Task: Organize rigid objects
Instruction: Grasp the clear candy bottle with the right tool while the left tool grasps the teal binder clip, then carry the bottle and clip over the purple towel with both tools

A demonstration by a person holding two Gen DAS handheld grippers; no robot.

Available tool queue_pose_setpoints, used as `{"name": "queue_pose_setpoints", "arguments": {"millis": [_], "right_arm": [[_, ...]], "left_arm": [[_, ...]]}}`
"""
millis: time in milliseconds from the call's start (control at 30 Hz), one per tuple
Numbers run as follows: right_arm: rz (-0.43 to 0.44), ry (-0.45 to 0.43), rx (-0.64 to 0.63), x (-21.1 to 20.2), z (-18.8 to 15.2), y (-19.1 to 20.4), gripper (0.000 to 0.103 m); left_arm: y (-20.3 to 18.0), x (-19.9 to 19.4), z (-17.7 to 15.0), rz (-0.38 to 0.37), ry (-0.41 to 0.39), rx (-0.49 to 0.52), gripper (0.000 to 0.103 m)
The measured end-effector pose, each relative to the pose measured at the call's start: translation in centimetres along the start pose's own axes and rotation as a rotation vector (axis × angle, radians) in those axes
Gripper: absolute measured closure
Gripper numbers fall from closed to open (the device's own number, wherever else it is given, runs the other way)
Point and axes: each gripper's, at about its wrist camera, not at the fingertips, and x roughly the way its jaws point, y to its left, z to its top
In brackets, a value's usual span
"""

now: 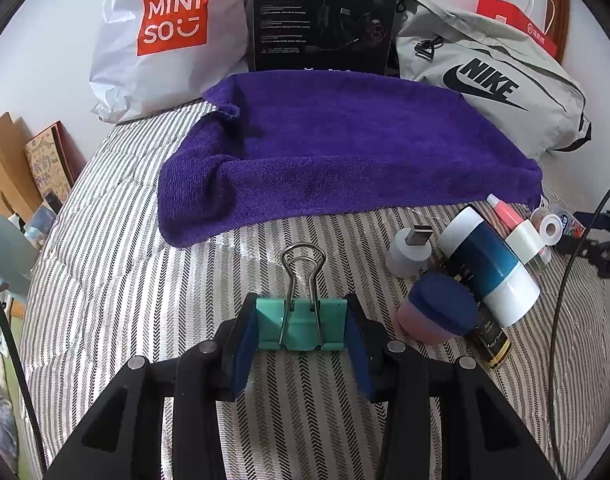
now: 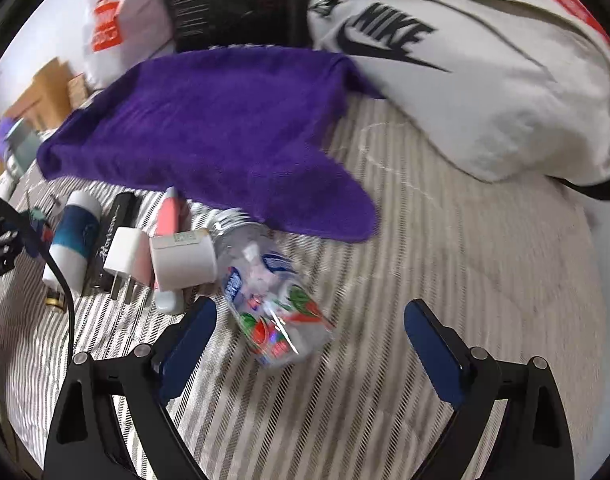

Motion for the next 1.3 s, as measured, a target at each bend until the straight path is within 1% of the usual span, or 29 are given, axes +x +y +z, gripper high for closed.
{"name": "queue_pose_setpoints", "arguments": {"millis": [33, 67, 100, 167, 200, 267, 333, 400, 467, 500, 567, 633, 733, 900, 933, 967, 1000, 1133, 1300], "right_arm": [[0.008, -0.002, -0.009, 0.4, 0.0, 0.0, 0.018], [0.014, 0.002, -0.017, 0.7, 0.0, 0.0, 0.022], [0.021, -0.018, -0.028, 0.7, 0.1, 0.0, 0.023], [0.031, -0.032, -0.057, 0.6, 0.1, 0.3, 0.036], [0.04, -0.037, -0.064, 0.4, 0.1, 0.4, 0.041], [0.04, -0.043, -0.054, 0.1, -0.1, 0.5, 0.052], [0.032, -0.028, 0.0, -0.4, -0.5, 0.1, 0.053], [0.028, -0.006, 0.099, -0.8, -1.0, -0.6, 0.053], [0.02, 0.012, 0.132, -1.4, -1.7, -0.2, 0.053], [0.014, 0.014, 0.118, -1.6, -2.0, 0.3, 0.052], [0.002, 0.012, 0.065, -1.5, -2.3, 1.3, 0.046], [-0.016, 0.004, -0.001, -1.6, -2.4, 2.0, 0.046], [0.025, 0.032, -0.033, -1.4, -2.1, 1.2, 0.046], [0.069, 0.03, -0.107, -1.1, -1.6, 0.7, 0.046], [0.073, 0.031, -0.115, -1.1, -1.5, 0.7, 0.049], [0.078, 0.027, -0.118, -1.2, -1.5, 0.8, 0.06], [0.073, 0.024, -0.115, -1.3, -1.6, 0.9, 0.062], [0.055, 0.032, -0.095, -1.8, -2.1, 1.3, 0.062], [0.026, 0.012, -0.035, -1.8, -2.4, 1.4, 0.062]], "left_arm": [[0.0, 0.0, 0.0, 0.001, 0.001, 0.003, 0.064], [0.0, 0.0, 0.0, 0.001, 0.002, 0.004, 0.064], [0.0, 0.0, 0.0, 0.0, 0.003, -0.001, 0.064], [-0.2, 0.1, 0.1, 0.005, 0.008, -0.001, 0.064], [-0.2, 0.1, 0.1, 0.007, 0.01, -0.004, 0.064], [-0.2, 0.1, 0.1, 0.01, 0.01, -0.012, 0.064], [-0.2, 0.1, 0.1, 0.014, 0.012, -0.016, 0.064], [-0.2, 0.1, 0.2, 0.018, 0.014, -0.017, 0.064], [-0.2, 0.0, 0.2, 0.021, 0.015, -0.022, 0.064], [-0.2, 0.0, 0.2, 0.022, 0.015, -0.024, 0.064], [-0.2, 0.1, 0.2, 0.024, 0.014, -0.025, 0.064], [-0.3, 0.0, 0.1, 0.024, 0.014, -0.023, 0.064], [-0.2, 0.0, 0.1, 0.02, 0.016, -0.019, 0.064], [-0.2, 0.1, 0.2, 0.022, 0.017, -0.021, 0.064], [-0.2, 0.0, 0.2, 0.022, 0.015, -0.021, 0.064], [-0.2, 0.0, 0.1, 0.023, 0.014, -0.021, 0.064], [-0.2, 0.0, 0.1, 0.024, 0.013, -0.02, 0.064], [-0.2, 0.0, 0.2, 0.025, 0.017, -0.023, 0.064], [-0.4, 0.0, 0.1, 0.029, 0.007, -0.023, 0.064]]}}
